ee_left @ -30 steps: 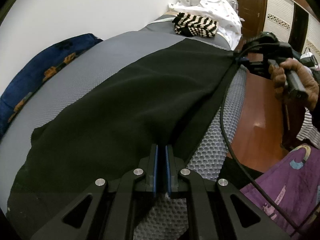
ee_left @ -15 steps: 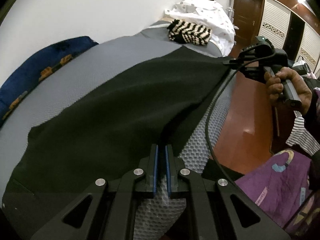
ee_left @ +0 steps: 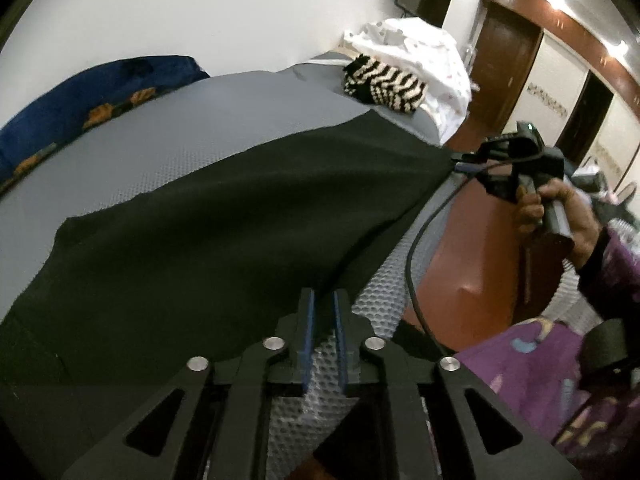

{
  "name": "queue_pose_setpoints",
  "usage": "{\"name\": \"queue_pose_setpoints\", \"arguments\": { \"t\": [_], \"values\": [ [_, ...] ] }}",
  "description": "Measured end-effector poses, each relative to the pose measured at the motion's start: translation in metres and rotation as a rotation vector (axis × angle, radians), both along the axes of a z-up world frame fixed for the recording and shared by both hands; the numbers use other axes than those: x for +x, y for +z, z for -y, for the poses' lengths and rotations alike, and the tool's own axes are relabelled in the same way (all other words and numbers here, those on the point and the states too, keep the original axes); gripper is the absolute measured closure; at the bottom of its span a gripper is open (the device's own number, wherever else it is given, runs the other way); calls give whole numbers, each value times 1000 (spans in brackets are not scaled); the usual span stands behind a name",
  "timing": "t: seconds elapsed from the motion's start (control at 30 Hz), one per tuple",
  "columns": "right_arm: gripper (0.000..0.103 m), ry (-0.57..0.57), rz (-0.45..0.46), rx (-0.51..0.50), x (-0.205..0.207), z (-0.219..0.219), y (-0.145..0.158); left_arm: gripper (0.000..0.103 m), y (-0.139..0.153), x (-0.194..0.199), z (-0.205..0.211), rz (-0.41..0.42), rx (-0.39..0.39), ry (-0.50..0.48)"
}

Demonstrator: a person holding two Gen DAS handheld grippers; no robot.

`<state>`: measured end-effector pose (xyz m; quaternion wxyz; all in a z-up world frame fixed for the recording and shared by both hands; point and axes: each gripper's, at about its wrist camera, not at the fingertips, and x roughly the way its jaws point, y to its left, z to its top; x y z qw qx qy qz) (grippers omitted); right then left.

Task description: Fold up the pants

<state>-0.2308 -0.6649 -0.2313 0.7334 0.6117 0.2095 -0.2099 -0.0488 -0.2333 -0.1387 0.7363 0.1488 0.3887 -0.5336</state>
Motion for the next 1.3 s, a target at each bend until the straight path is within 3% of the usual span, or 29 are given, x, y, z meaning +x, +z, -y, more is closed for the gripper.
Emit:
{"name": "queue_pose_setpoints", "arguments": {
  "t": [0.1,0.2,0.23,0.33,0.4,0.5,0.67,0.8,1.0,1.07,1.1,1.17,1.3],
  "values": [
    [85,152,89,18,16,-32,21,84,11,-2,-9,-14,-40,3],
    [85,419,173,92,59,-95,33,78,20,-2,-18,-26,-73,19],
    [85,483,175,166,75,-119,25,72,23,-3,-22,-16,-76,33],
    [85,576,107,265,104,-154,0,59,29,0,-39,24,-83,100],
    [85,559,123,301,109,-157,-6,56,30,5,-56,25,-97,154],
    [85,557,78,273,116,-159,-4,55,25,12,-75,17,-89,216],
    [83,546,30,332,120,-169,-9,55,18,14,-88,31,-75,267],
    [62,518,-11,335,120,-177,-9,54,12,9,-95,102,-61,264],
    [57,496,-7,337,134,-185,-14,54,-3,12,-102,92,-22,274],
    [65,502,-18,308,139,-189,-15,54,-6,11,-105,100,-19,282],
    [97,516,-39,296,142,-191,-18,54,-8,11,-106,115,-13,284],
    [98,510,-49,323,139,-194,-24,54,-12,12,-109,137,9,294],
    [98,520,-55,285,126,-201,-15,54,-17,23,-126,134,28,328]
  ]
}}
